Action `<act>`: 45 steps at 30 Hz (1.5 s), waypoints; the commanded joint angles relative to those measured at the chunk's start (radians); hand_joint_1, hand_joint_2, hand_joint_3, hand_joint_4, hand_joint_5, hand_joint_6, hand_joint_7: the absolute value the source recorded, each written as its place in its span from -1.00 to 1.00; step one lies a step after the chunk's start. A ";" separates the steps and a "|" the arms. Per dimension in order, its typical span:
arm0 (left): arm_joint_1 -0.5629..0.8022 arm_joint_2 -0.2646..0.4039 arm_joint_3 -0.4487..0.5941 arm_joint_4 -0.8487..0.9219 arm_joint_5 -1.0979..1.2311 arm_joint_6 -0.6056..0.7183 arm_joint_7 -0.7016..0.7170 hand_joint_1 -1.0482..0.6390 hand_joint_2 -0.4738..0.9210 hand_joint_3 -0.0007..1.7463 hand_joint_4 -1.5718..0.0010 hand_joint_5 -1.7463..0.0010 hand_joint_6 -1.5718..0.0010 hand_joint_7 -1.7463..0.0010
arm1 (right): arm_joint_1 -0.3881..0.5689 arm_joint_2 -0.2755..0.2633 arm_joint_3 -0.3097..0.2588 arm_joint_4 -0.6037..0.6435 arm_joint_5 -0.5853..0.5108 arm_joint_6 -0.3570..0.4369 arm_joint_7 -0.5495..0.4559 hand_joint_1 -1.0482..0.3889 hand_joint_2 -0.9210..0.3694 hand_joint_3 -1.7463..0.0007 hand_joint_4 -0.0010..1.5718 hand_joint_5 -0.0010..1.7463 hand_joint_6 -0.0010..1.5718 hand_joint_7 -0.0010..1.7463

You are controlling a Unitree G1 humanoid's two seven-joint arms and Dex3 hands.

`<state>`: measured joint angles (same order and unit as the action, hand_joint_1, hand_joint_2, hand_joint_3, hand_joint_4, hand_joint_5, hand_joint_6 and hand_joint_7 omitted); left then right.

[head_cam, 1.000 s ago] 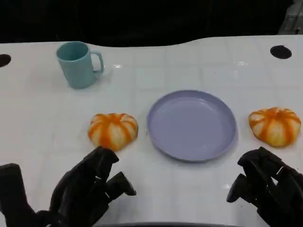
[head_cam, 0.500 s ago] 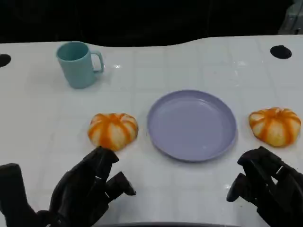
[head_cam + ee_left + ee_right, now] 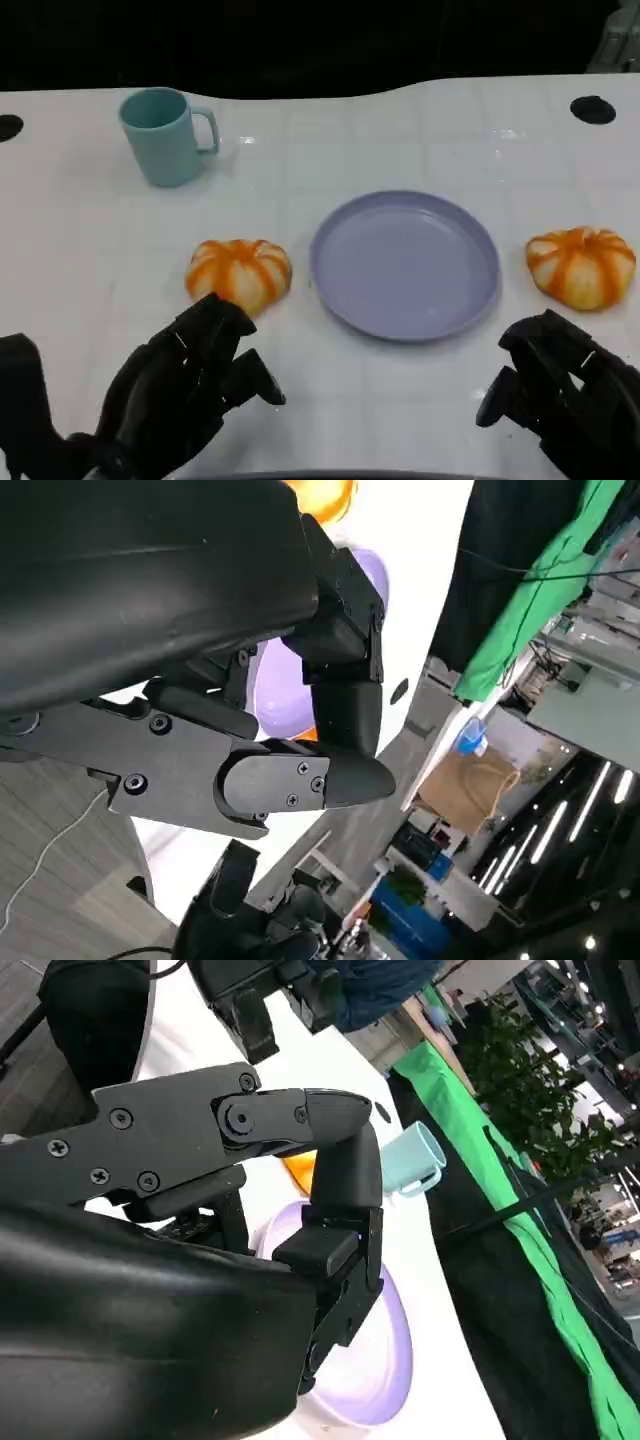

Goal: Grasp the bread from the table and place it into the plate.

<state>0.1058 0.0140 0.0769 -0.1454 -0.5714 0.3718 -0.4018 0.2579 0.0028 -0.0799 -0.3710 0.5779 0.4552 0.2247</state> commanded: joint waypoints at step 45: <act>-0.533 0.349 -0.435 0.319 1.422 -0.329 0.074 0.13 0.75 -0.99 0.98 0.89 0.77 0.99 | -0.011 0.000 0.005 -0.016 0.003 0.011 -0.033 -0.26 -1.00 0.70 -0.25 0.99 -0.34 0.65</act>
<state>-0.3744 0.3708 -0.3355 0.0909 0.8444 0.0180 -0.3377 0.2430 0.0101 -0.0682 -0.3715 0.5751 0.4654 0.1946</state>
